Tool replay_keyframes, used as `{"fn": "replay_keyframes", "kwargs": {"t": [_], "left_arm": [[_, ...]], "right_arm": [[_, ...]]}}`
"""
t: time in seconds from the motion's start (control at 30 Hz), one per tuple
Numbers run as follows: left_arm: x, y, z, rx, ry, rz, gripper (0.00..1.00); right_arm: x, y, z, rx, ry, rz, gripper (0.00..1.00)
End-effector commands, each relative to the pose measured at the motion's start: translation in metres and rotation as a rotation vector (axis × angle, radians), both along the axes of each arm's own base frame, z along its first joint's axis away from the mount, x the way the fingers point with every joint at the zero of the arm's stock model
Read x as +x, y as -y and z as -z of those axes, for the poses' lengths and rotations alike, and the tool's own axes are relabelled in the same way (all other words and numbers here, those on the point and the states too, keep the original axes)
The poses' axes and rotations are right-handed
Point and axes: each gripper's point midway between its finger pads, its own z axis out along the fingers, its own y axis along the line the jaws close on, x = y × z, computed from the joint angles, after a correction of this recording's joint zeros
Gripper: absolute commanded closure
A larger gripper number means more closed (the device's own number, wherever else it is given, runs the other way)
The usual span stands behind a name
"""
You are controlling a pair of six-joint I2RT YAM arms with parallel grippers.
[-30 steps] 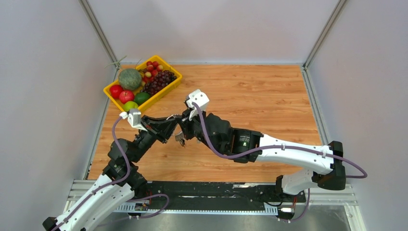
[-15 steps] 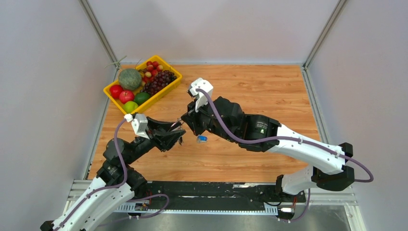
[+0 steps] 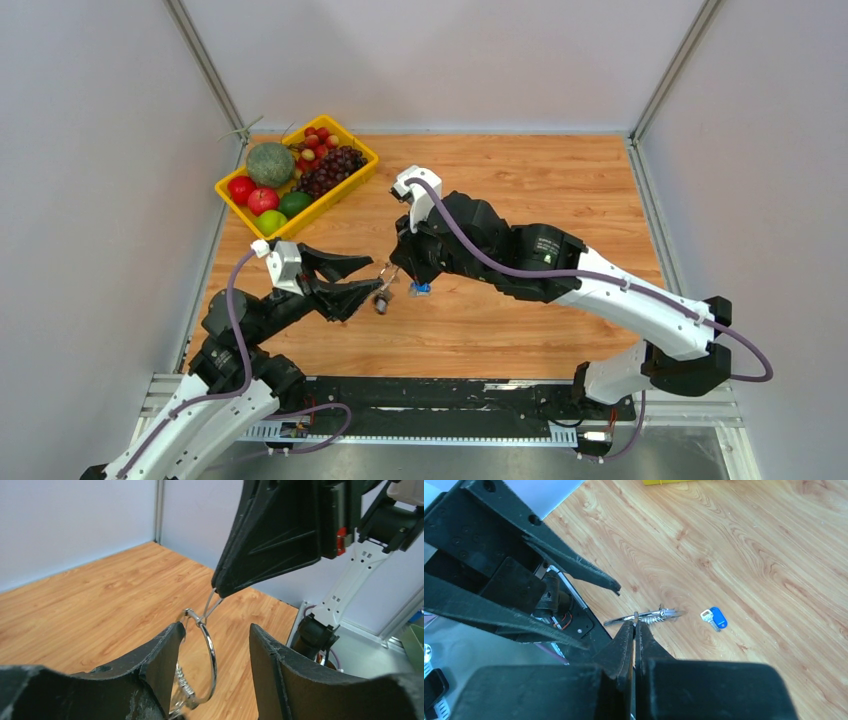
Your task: Put the keys on the keyring
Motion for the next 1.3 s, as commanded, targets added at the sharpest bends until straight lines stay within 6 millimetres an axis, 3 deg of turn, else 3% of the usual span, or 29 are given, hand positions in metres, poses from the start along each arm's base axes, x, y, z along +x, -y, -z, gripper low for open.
{"fn": "replay_keyframes", "kwargs": {"t": [0.0, 0.27, 0.73, 1.1, 1.27], "left_arm": [[-0.014, 0.001, -0.019, 0.002, 0.074, 0.059, 0.39], [-0.014, 0.008, -0.020, 0.019, 0.096, 0.090, 0.38], [0.012, 0.014, -0.003, 0.016, 0.126, 0.016, 0.38], [0.025, 0.054, 0.028, 0.208, 0.153, -0.014, 0.39], [0.031, 0.060, 0.037, 0.271, 0.216, -0.061, 0.40]], "right_arm": [[-0.001, 0.000, -0.016, 0.044, -0.026, -0.001, 1.00], [0.006, -0.003, -0.021, 0.045, -0.033, 0.030, 1.00], [0.021, -0.009, -0.018, 0.009, -0.092, 0.046, 1.00], [0.034, 0.007, -0.012, -0.022, -0.108, 0.044, 1.00], [0.037, 0.016, -0.015, -0.017, -0.102, 0.051, 1.00]]}}
